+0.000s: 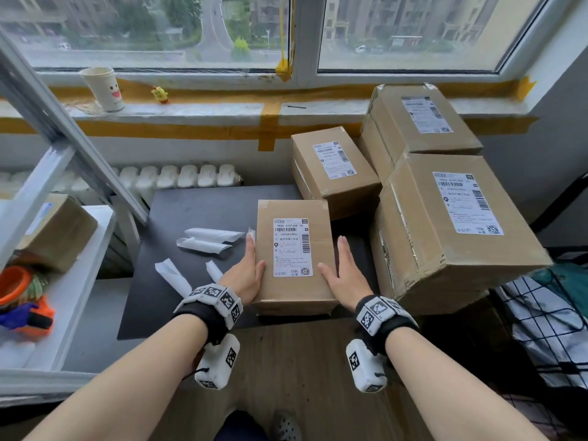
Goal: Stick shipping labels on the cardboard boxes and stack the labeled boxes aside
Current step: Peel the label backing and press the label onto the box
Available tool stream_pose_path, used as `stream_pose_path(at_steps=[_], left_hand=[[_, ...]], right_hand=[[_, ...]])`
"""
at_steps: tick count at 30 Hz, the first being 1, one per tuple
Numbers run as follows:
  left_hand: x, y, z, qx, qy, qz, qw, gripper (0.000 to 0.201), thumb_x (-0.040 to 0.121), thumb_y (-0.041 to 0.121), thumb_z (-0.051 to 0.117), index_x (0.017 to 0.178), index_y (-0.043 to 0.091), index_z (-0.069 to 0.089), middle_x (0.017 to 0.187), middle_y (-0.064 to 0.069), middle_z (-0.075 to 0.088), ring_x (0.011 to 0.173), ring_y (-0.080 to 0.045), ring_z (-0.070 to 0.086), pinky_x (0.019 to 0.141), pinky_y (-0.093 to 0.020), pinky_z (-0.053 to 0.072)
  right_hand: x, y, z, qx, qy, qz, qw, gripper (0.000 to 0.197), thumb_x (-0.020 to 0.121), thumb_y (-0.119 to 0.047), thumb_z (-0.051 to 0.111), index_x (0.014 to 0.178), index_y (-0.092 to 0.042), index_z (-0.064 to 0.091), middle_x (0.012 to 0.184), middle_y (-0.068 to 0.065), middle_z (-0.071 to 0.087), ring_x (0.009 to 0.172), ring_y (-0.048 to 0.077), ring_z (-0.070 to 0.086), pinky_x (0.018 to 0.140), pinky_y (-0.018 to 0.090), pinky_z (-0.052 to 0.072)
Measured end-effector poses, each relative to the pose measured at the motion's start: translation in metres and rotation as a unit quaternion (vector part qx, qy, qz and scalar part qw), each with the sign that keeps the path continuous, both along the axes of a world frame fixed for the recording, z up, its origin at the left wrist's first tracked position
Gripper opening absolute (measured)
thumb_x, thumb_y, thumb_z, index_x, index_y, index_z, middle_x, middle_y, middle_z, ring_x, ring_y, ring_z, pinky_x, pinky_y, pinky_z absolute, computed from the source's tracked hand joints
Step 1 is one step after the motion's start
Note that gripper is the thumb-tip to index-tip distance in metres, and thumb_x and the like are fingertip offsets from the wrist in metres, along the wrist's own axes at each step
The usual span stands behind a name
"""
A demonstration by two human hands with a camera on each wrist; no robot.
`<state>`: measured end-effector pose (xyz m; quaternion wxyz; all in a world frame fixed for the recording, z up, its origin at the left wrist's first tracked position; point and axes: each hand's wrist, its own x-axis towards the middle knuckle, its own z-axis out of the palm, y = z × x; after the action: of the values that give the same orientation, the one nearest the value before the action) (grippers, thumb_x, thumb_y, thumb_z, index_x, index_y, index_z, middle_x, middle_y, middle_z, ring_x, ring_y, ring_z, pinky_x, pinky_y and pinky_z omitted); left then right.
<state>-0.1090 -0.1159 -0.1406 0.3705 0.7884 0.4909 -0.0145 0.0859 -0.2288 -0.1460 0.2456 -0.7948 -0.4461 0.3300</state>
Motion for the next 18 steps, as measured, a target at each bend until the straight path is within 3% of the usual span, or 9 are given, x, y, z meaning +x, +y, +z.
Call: stream_pose_path(at_steps=[4, 6, 8, 11, 13, 15, 18], left_hand=[[0.001, -0.007, 0.001, -0.031, -0.02, 0.057, 0.998, 0.047, 0.101, 0.023, 0.031, 0.146, 0.013, 0.023, 0.139, -0.013, 0.05, 0.124, -0.032, 0.05, 0.103, -0.036, 0.038], [0.001, -0.01, 0.005, -0.051, -0.041, 0.085, 0.994, 0.042, 0.1, 0.018, 0.034, 0.14, 0.009, 0.035, 0.14, -0.011, 0.049, 0.126, -0.03, 0.048, 0.105, -0.035, 0.037], [-0.003, -0.013, 0.008, -0.069, -0.061, 0.099, 0.991, 0.04, 0.098, 0.014, 0.036, 0.138, 0.008, 0.039, 0.139, -0.01, 0.05, 0.126, -0.028, 0.048, 0.105, -0.034, 0.037], [-0.015, -0.015, 0.013, -0.102, -0.113, 0.123, 0.981, 0.04, 0.098, 0.013, 0.038, 0.138, 0.016, 0.042, 0.135, -0.007, 0.054, 0.121, -0.026, 0.052, 0.104, -0.041, 0.042], [-0.02, -0.015, 0.022, -0.131, -0.164, 0.154, 0.965, 0.04, 0.098, 0.012, 0.038, 0.136, 0.021, 0.044, 0.125, -0.005, 0.058, 0.108, -0.025, 0.056, 0.094, -0.04, 0.049], [-0.021, -0.011, 0.035, -0.143, -0.203, 0.185, 0.951, 0.039, 0.097, 0.007, 0.038, 0.133, 0.019, 0.046, 0.118, -0.009, 0.058, 0.095, -0.022, 0.052, 0.072, -0.031, 0.051], [-0.022, 0.0, 0.055, -0.15, -0.25, 0.233, 0.928, 0.038, 0.095, 0.0, 0.041, 0.133, 0.007, 0.044, 0.132, -0.014, 0.054, 0.098, -0.018, 0.049, 0.054, -0.023, 0.048]], right_hand=[[-0.004, -0.006, 0.005, 0.004, 0.093, -0.063, 0.994, 0.055, 0.096, -0.031, 0.049, 0.145, -0.02, 0.028, 0.142, 0.003, 0.048, 0.124, 0.023, 0.05, 0.104, 0.036, 0.04], [-0.008, -0.007, 0.008, 0.009, 0.125, -0.074, 0.989, 0.05, 0.093, -0.024, 0.055, 0.14, -0.019, 0.036, 0.134, 0.002, 0.054, 0.118, 0.022, 0.054, 0.102, 0.035, 0.043], [-0.012, -0.008, 0.008, 0.021, 0.157, -0.079, 0.984, 0.054, 0.087, -0.018, 0.061, 0.137, -0.021, 0.04, 0.131, 0.003, 0.057, 0.117, 0.022, 0.055, 0.104, 0.041, 0.044], [-0.014, -0.004, 0.012, 0.034, 0.185, -0.077, 0.979, 0.062, 0.081, -0.013, 0.065, 0.138, -0.023, 0.041, 0.127, 0.002, 0.059, 0.115, 0.022, 0.057, 0.103, 0.044, 0.044], [-0.015, 0.001, 0.022, 0.044, 0.21, -0.073, 0.974, 0.062, 0.082, -0.006, 0.063, 0.138, -0.02, 0.041, 0.126, 0.003, 0.059, 0.113, 0.022, 0.057, 0.102, 0.043, 0.045], [-0.017, 0.008, 0.036, 0.054, 0.239, -0.068, 0.967, 0.062, 0.083, -0.001, 0.061, 0.139, -0.015, 0.041, 0.126, 0.006, 0.06, 0.112, 0.023, 0.058, 0.101, 0.041, 0.046], [-0.019, 0.026, 0.054, 0.068, 0.268, -0.075, 0.958, 0.06, 0.083, 0.007, 0.058, 0.138, -0.007, 0.037, 0.126, 0.009, 0.057, 0.112, 0.022, 0.055, 0.095, 0.032, 0.046]])
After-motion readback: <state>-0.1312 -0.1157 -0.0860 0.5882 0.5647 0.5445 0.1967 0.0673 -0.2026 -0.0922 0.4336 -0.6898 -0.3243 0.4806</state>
